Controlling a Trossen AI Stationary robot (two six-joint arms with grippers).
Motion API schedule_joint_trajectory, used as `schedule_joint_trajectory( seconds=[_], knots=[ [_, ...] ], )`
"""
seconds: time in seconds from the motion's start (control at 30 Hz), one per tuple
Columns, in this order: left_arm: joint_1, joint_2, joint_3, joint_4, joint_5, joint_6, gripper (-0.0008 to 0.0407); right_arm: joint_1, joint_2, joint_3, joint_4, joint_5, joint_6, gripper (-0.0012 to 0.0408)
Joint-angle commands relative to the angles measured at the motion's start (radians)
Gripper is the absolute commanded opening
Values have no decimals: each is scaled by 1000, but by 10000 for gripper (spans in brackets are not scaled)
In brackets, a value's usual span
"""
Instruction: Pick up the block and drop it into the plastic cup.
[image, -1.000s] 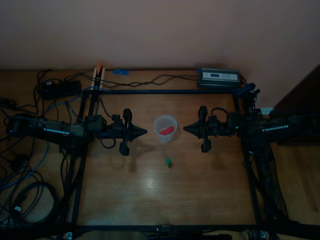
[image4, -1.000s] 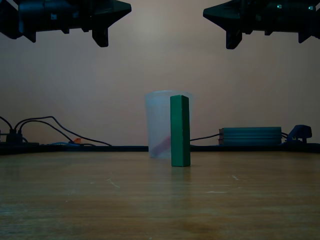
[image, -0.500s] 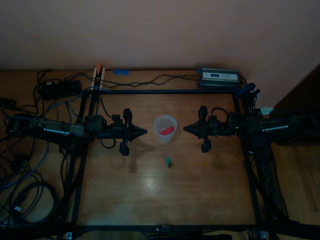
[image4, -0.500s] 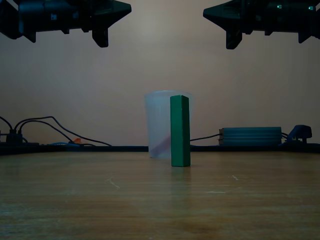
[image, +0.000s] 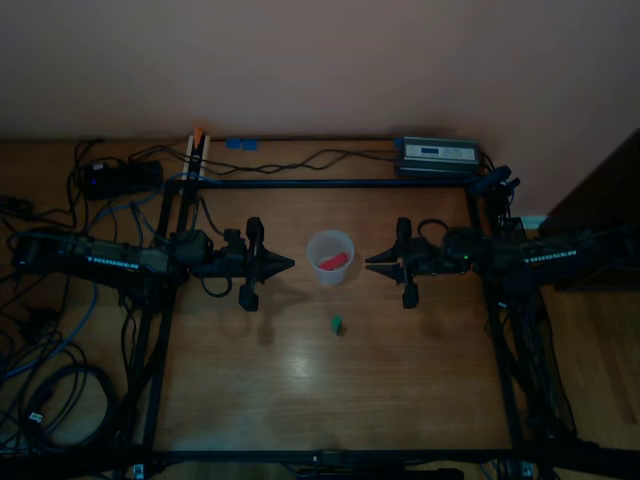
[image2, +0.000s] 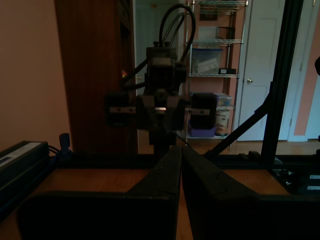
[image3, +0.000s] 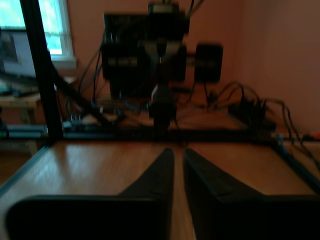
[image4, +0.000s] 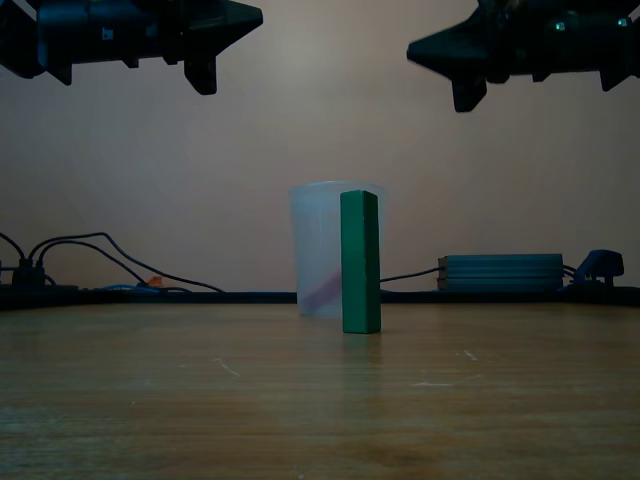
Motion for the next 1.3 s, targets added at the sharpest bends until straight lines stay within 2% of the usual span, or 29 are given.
schedule_joint_trajectory(
  seconds=[0.0, 0.2, 0.27, 0.33, 0.43, 0.57, 0.7, 0.8, 0.87, 1.0, 1.17, 1.27],
  knots=[
    [0, 0, 0, 0, 0, 0, 0, 0, 0, 0, -41, -2, 0, 100],
    [0, 0, 0, 0, 0, 0, 0, 10, 0, 0, -141, -37, 2, 254],
    [0, 0, 0, 0, 0, 0, 0, 21, 0, 0, -172, -37, 10, 289],
    [0, 0, 0, 0, 0, 0, 0, 29, 0, 0, -204, -36, 22, 304],
    [0, 0, 0, 0, 0, 0, 0, 42, 0, -11, -234, -35, 32, 294],
    [0, 0, 0, 1, 0, 0, 0, 55, 0, -61, -204, -35, 56, 245],
    [0, 0, 0, 0, 0, 0, 0, 71, 0, -148, -74, -38, 77, 190],
    [0, 0, 0, 0, 0, 0, 0, 85, 0, -214, 31, -38, 100, 174],
    [0, 0, 0, 0, 0, 0, 0, 93, 0, -247, 66, -38, 126, 176],
    [0, 0, 0, 0, 0, 0, 0, 112, 0, -276, 68, -34, 146, 200],
    [0, 0, 0, -1, 0, 0, 0, 121, 0, -270, 46, -29, 147, 239],
    [0, 0, 0, 0, 0, 0, 0, 121, 5, -254, 9, -26, 147, 245]
  ],
)
